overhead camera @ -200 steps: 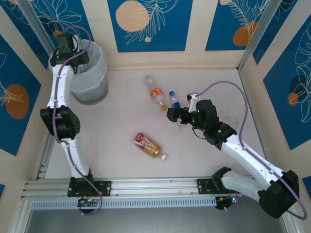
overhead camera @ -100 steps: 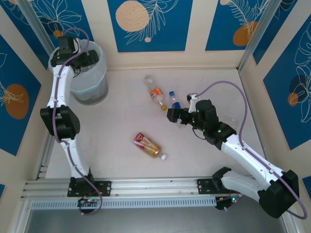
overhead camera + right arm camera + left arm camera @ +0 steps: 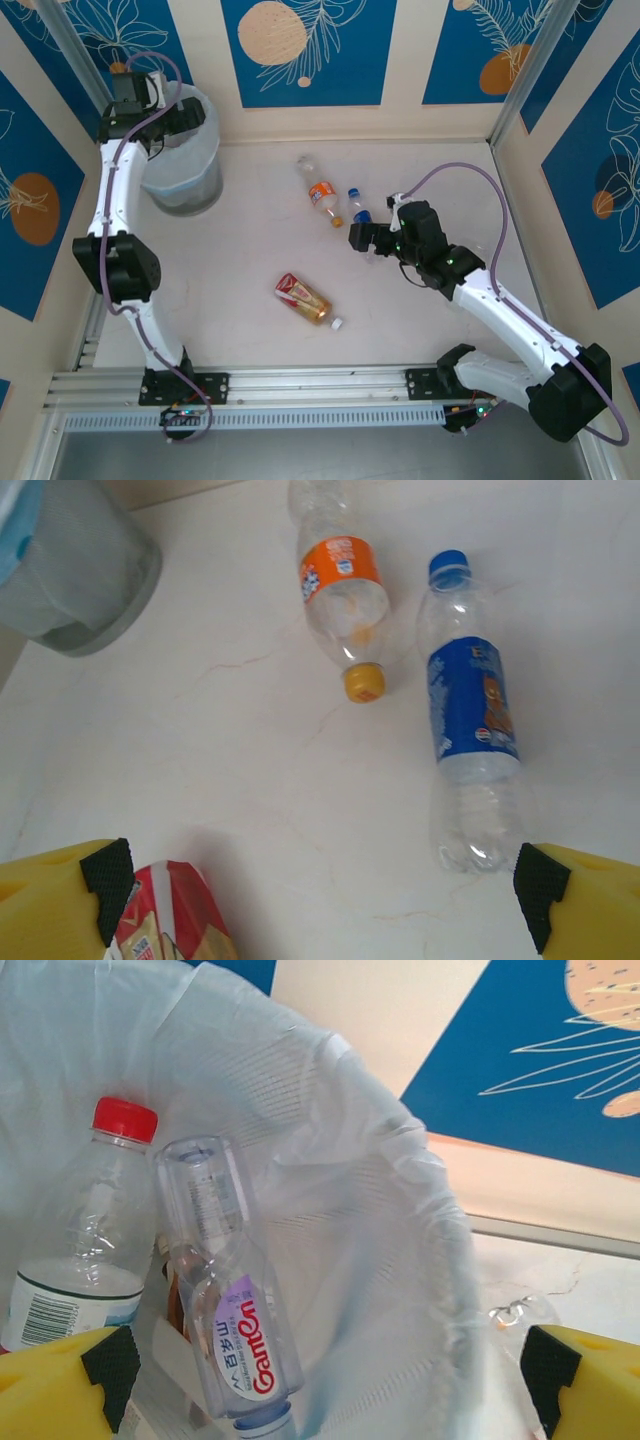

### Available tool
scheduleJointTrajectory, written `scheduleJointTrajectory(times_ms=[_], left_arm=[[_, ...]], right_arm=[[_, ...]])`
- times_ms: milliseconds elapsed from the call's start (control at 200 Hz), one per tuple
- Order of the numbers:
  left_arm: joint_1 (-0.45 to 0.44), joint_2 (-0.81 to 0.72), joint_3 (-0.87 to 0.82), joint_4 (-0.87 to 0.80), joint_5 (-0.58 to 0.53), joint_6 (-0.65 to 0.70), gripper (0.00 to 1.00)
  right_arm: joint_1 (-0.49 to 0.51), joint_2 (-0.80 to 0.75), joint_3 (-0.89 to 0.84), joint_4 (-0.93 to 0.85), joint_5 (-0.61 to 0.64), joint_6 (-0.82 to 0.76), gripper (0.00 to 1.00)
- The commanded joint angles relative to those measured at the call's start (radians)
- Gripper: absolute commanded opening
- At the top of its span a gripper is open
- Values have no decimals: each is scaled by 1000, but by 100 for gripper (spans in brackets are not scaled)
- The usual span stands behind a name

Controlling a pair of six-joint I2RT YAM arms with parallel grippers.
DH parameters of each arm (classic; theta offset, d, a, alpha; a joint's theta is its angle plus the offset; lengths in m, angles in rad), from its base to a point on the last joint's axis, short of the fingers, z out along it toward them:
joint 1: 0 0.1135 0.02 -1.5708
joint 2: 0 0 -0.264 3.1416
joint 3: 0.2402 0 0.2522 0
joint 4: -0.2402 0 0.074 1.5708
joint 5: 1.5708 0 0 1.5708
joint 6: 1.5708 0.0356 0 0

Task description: Put the plastic bottles in the bin

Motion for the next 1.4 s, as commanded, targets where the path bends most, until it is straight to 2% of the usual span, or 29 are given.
scheduleJointTrajectory(times_ms=[0,200,430,630,780,885,995,1080,1225,1390], left_arm=[[-20,-75,-72,78,52,-23,99],[-55,-216,-244,211,54,-59,99],[-154,-401,-492,391,61,-55,99],[-257,-443,-575,419,53,-47,99],[-318,-438,-562,411,87,-56,99],[-339,-450,-598,389,44,-66,99],[-339,-490,-691,394,25,-114,99],[-341,-523,-787,438,62,-155,99],[-352,-529,-888,487,126,-201,99],[-361,-534,-959,467,92,-198,99]], right_arm=[[-14,4,45,-82,42,-16,100],[-65,16,86,-218,80,26,99],[-187,39,123,-361,76,35,100],[-337,43,148,-465,79,70,100],[-486,51,133,-499,53,67,99],[-579,84,135,-515,60,78,99],[-630,114,122,-502,109,90,99],[-678,151,121,-480,148,72,100],[-756,247,126,-424,113,55,99],[-805,436,210,-483,162,-5,100]])
